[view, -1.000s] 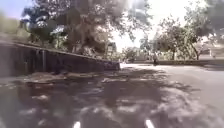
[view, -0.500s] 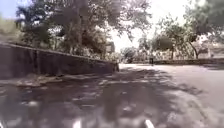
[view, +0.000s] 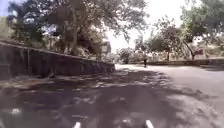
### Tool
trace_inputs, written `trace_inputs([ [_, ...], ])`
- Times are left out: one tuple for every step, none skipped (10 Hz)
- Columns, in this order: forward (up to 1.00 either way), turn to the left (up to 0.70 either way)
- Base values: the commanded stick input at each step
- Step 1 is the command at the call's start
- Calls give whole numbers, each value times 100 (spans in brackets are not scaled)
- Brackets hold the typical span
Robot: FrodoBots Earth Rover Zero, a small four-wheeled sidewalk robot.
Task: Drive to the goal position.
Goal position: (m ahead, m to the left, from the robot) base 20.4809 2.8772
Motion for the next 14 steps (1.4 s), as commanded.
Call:
trace_inputs([
  [50,0],
  [50,0],
  [50,0],
  [50,0],
  [50,0],
  [50,0],
  [50,0],
  [50,0],
  [50,0],
  [50,0],
  [50,0],
  [50,0],
  [50,0],
  [50,-7],
])
